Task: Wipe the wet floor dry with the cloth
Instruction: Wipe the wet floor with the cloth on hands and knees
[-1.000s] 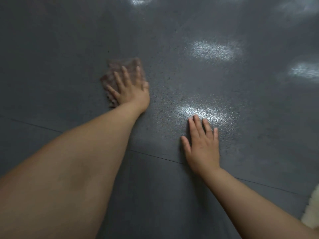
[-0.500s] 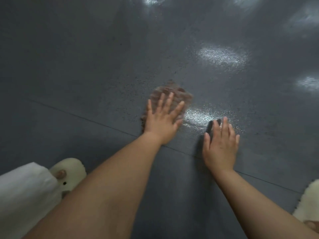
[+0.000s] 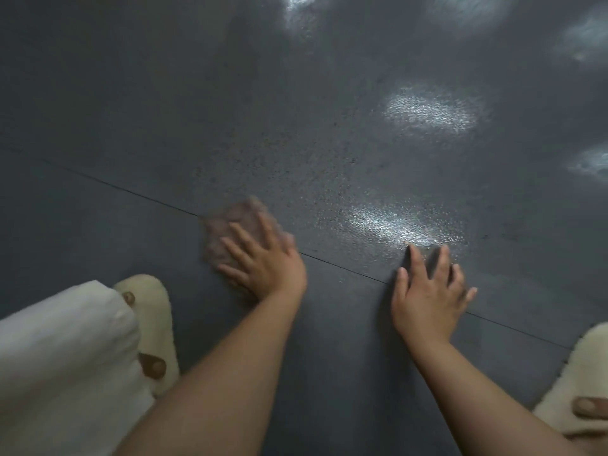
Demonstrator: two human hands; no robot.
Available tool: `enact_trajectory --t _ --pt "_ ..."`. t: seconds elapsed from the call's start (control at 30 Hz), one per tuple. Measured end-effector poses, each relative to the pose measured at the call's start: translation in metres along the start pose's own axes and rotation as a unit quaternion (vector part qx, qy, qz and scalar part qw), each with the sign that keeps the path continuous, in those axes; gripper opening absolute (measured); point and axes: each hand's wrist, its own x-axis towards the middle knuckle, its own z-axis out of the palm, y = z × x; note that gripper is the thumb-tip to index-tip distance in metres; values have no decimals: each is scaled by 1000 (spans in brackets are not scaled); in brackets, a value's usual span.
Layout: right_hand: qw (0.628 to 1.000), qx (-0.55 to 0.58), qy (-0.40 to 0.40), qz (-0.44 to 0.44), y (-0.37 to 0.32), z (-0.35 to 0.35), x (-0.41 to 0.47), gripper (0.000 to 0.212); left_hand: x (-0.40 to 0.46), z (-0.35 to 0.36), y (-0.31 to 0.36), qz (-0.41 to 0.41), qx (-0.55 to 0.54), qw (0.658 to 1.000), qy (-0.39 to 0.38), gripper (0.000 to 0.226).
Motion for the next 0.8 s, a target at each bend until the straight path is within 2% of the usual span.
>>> enact_trajectory --t 0.07,0.1,0.17,0.23,0.27,0.3,0.4,0.47,0.57,0.63,0.7,0.73,0.77,0.8 --pt "1000 10 3 3 6 1 -3 49 -42 19 14 187 47 981 -7 61" --pt "1000 8 3 0 8 1 -4 50 -55 21 17 263 77 961 -42 62" --pt "1000 -7 -6 -2 9 3 -4 51 -53 18 17 368 139 916 -80 62" --pt "1000 -14 -8 1 9 3 -3 51 -27 11 11 460 191 866 -52 61" --pt "1000 -13 -6 2 10 3 -3 51 -10 5 7 459 206 862 -65 60" --pt "1000 -14 -6 2 10 3 -3 52 9 -3 4 422 203 880 -73 59" --pt "1000 -25 -12 -4 11 3 -3 52 57 -23 -22 238 144 960 -45 60" --pt "1000 -23 -12 -11 12 2 -3 52 66 -28 -45 105 76 991 -33 62" --pt "1000 -19 -14 -21 14 -1 -4 52 42 -21 -62 -38 -17 999 30 61" --pt "999 -20 -24 -31 16 -3 -6 52 9 -11 -55 -116 -58 991 34 61" --pt "998 -25 -30 -49 22 -4 -8 52 -33 1 -38 -132 -67 989 2 62" --pt "998 -24 -30 -56 25 -5 -10 51 -54 8 -27 -99 -61 993 -19 63" --pt "998 -21 -30 -60 28 -7 -13 51 -75 13 -16 -31 -42 998 -46 64" --pt "998 -18 -31 -60 31 -10 -17 51 -95 19 -6 70 -8 994 -80 64"
